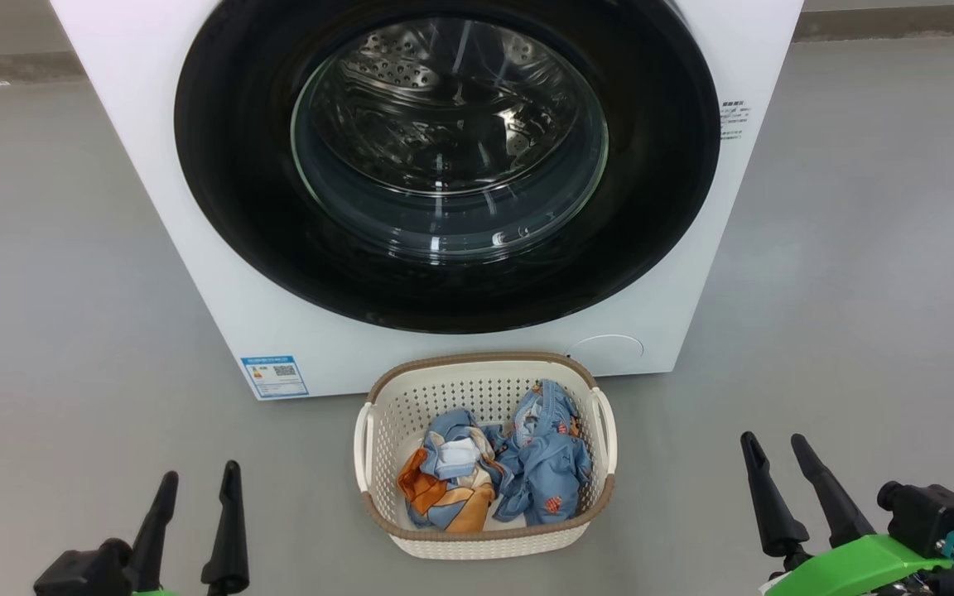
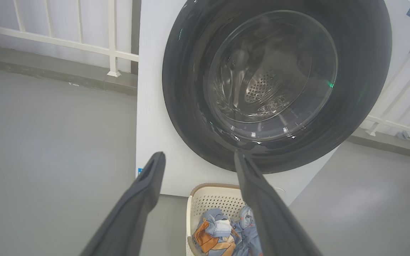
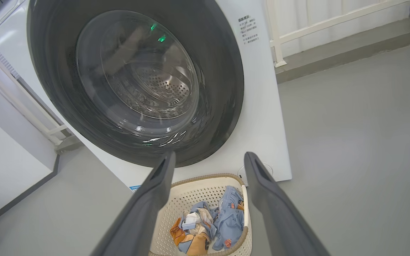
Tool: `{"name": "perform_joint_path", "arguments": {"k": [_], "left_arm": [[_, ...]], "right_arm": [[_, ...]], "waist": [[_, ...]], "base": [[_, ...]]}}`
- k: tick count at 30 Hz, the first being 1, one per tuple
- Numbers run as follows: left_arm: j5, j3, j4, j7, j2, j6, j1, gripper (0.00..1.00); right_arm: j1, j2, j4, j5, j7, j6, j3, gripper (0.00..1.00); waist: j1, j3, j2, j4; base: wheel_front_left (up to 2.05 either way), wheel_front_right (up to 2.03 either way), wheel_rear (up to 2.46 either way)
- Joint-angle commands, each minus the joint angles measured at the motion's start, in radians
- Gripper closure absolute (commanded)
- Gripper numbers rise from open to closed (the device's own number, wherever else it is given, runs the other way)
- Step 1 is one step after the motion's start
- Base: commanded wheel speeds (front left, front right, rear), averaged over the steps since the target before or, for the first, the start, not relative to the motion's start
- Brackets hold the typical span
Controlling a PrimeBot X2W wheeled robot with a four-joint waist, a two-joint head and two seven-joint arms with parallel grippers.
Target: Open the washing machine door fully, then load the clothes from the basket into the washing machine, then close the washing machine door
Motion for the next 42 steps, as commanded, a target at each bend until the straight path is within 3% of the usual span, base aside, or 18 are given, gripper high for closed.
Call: {"name": "perform_joint_path", "arguments": {"k": [1, 19, 42], "left_arm": [[0.038, 0.021, -0.037, -0.016, 0.017, -0.002, -0.015, 0.00], [0.231, 0.023, -0.052, -0.068, 0.026, -0.003, -0.011, 0.00], [0.225, 0.035, -0.022, -0.068, 0.022, -0.003, -0.023, 0.00]], "right_arm": [[0.002, -0.007, -0.032, -0.041, -0.021, 0.001, 0.010, 0.00], [0.039, 0.017, -0.025, -0.276, -0.073, 0.001, -0.068, 0.00], [0.036, 0.025, -0.034, -0.276, -0.073, 0.001, -0.089, 0.00]], "waist": [[0.0000, 0.000, 0.0000, 0.000], [0.0000, 0.016, 0.0000, -0.005], [0.0000, 0.026, 0.0000, -0.005]], "base": [[0.00, 0.00, 0.00], [0.00, 0.00, 0.00], [0.00, 0.00, 0.00]]}}
